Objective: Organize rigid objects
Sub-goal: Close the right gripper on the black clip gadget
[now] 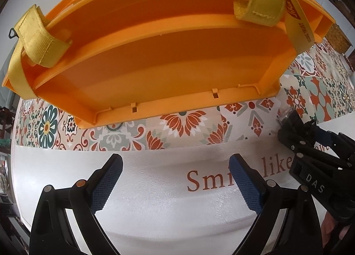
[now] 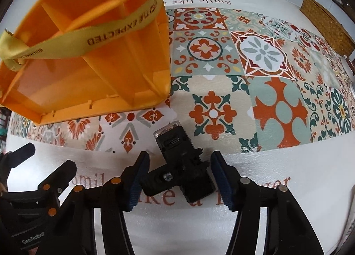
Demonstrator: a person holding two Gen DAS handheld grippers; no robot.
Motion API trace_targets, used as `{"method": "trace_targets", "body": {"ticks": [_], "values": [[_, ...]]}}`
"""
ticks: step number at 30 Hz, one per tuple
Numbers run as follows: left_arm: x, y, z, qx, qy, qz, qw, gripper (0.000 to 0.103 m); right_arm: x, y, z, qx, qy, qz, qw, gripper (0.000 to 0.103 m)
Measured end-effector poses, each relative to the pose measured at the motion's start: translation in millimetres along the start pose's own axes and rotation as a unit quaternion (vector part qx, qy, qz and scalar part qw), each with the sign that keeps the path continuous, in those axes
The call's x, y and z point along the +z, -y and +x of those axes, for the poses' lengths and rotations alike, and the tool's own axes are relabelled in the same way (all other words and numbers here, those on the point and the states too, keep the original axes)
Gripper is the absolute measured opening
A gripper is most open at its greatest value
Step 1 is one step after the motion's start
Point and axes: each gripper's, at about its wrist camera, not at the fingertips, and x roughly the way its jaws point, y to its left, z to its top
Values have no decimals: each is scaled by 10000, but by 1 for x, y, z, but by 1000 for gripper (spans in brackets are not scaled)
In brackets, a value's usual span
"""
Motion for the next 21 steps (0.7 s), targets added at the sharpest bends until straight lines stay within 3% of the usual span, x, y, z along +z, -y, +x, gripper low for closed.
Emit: {"method": "trace_targets", "body": {"ticks": [4, 8, 21], "values": [[1, -1, 2, -17, -7, -30, 10000, 98, 3, -1, 1, -123, 68, -13, 9999, 41], [0, -4, 2, -34, 23, -52, 10000, 98, 5, 0, 2, -79, 22, -55, 10000, 34], [-4, -20, -13, -6, 189, -112, 9998, 98, -16, -19, -30, 109, 38, -121, 9999, 31]]}}
